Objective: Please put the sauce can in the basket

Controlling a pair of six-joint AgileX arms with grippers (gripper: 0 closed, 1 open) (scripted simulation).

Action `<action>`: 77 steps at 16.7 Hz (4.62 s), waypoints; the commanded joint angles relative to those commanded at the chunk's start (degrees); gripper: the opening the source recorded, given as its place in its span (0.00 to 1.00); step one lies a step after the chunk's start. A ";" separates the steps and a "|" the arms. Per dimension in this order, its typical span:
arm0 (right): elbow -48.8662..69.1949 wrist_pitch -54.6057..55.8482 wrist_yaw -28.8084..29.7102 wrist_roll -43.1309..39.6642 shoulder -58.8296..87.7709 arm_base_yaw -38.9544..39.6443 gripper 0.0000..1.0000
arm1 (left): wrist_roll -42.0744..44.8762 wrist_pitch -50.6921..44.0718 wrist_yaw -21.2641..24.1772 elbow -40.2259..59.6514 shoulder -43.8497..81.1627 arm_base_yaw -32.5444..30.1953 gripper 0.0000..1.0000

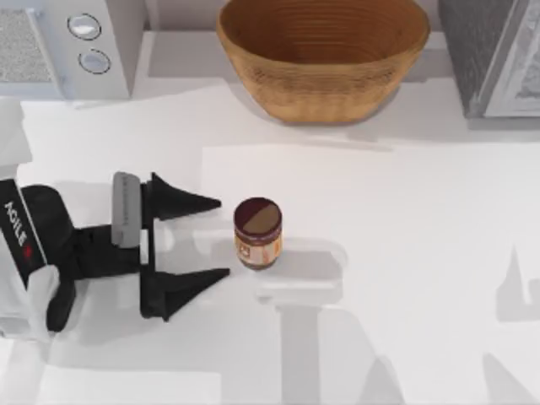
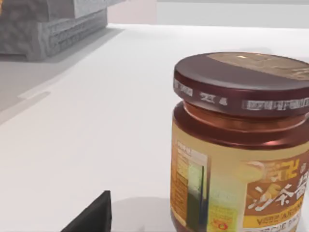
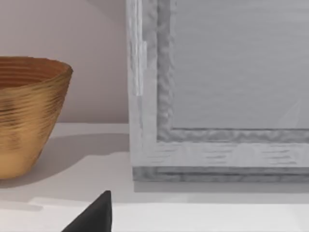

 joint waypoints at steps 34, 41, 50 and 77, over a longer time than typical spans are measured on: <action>0.00 0.00 0.00 0.00 0.00 0.00 1.00 | -0.97 -3.79 -11.42 5.77 0.95 -11.43 0.00; 0.00 0.00 0.00 0.00 0.00 0.00 1.00 | -0.81 -4.14 -11.21 4.95 0.08 -10.67 0.00; 0.00 0.00 0.00 0.00 0.00 0.00 1.00 | 1.97 -11.66 -0.36 -15.03 -24.84 -0.42 0.00; 0.00 0.00 0.00 0.00 0.00 0.00 1.00 | -0.36 -51.64 -38.52 31.68 -21.57 -10.45 0.00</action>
